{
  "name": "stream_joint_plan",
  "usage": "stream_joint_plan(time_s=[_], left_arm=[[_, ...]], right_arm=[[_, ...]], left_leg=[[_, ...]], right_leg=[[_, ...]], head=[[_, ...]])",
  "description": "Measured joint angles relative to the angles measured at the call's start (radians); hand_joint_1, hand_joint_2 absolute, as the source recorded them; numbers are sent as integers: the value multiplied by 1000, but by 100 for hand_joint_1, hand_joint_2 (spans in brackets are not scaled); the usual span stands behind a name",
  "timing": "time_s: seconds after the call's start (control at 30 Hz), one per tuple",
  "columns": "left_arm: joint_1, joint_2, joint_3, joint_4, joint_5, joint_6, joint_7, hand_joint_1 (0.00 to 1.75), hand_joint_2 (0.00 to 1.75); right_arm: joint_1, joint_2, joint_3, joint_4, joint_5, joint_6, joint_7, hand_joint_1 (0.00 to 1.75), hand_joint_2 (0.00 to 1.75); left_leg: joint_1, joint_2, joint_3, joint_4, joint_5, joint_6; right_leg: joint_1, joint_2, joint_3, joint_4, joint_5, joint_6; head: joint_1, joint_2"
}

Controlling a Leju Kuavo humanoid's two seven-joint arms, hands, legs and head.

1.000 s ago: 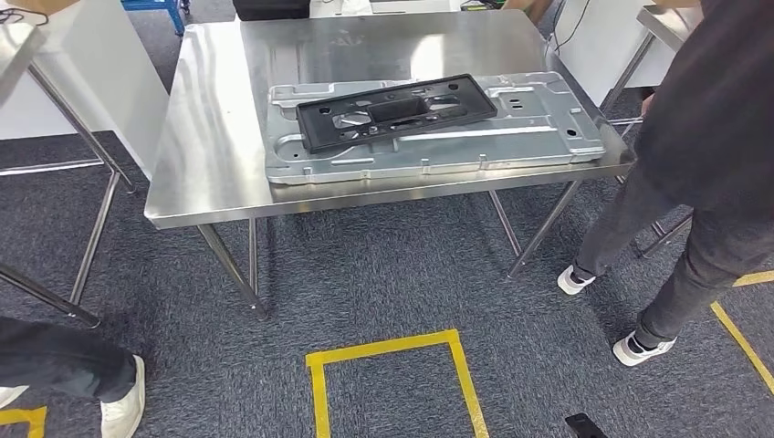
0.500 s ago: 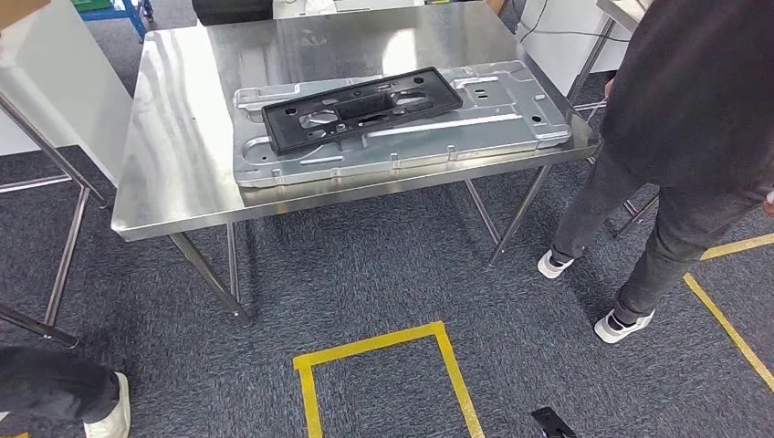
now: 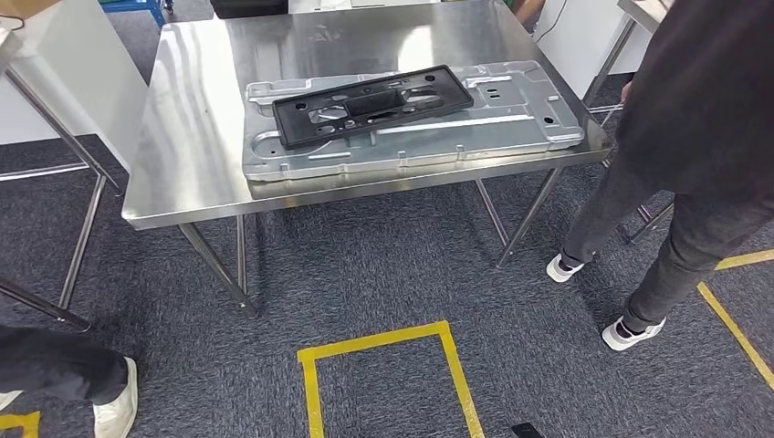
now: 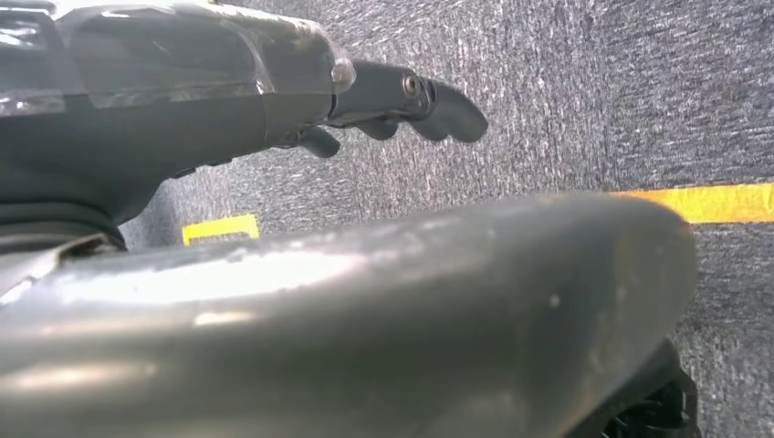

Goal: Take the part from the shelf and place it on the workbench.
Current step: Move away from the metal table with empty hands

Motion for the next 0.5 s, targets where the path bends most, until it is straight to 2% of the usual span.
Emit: stream_joint_plan(time_s=[0.03,0.07,0.17,0.2,0.23,0.27,0.33,0.4,0.5], left_arm=[[0,0,0,0,0,0,0,0,0],[0,1,0,0,0,0,0,0,0],[0,3,0,0,-1,0,1,0,0],[1,3,-1,0,-2,0,1,0,0],[1,4,-1,0,-2,0,1,0,0],[2,4,-1,0,-2,0,2,0,0],[1,5,-1,0,-2,0,2,0,0],[-2,6,-1,0,-2,0,2,0,0],[-2,7,-1,0,-2,0,2,0,0]], right_arm=[[0,3,0,1,1,-1,-5,0,0],[-1,6,0,2,3,-1,-10,0,0],[-2,14,0,4,8,-2,-23,0,0],[-2,17,0,5,9,-3,-27,0,0],[-2,20,0,7,9,-5,-32,0,0],[-1,23,0,8,9,-7,-36,0,0],[-2,28,0,11,9,-10,-41,0,0],[-3,31,0,11,9,-12,-43,0,0],[-3,33,1,12,9,-13,-44,0,0]], left_leg=[[1,1,-3,7,-8,-4],[0,1,-13,29,-29,-6],[-5,1,-75,185,-127,-3],[-8,1,-89,226,-143,-1],[-10,1,-88,239,-142,1],[-12,1,-69,215,-123,5],[-16,0,1,101,-70,17],[-20,-1,43,18,-46,26],[-22,-3,39,4,-34,35]], right_leg=[[0,-1,0,-6,6,-9],[0,-2,0,-12,12,-17],[6,-5,-5,-15,22,-30],[10,-5,-8,-13,24,-32],[13,-5,-11,-10,25,-33],[16,-5,-14,-6,26,-34],[20,-4,-22,5,25,-33],[23,-4,-33,19,25,-28],[21,-2,-43,25,31,-10]], head=[[-4,0],[-9,0],[-36,0],[-41,0],[-44,0],[-45,0],[-45,0],[-44,0],[-41,0]])
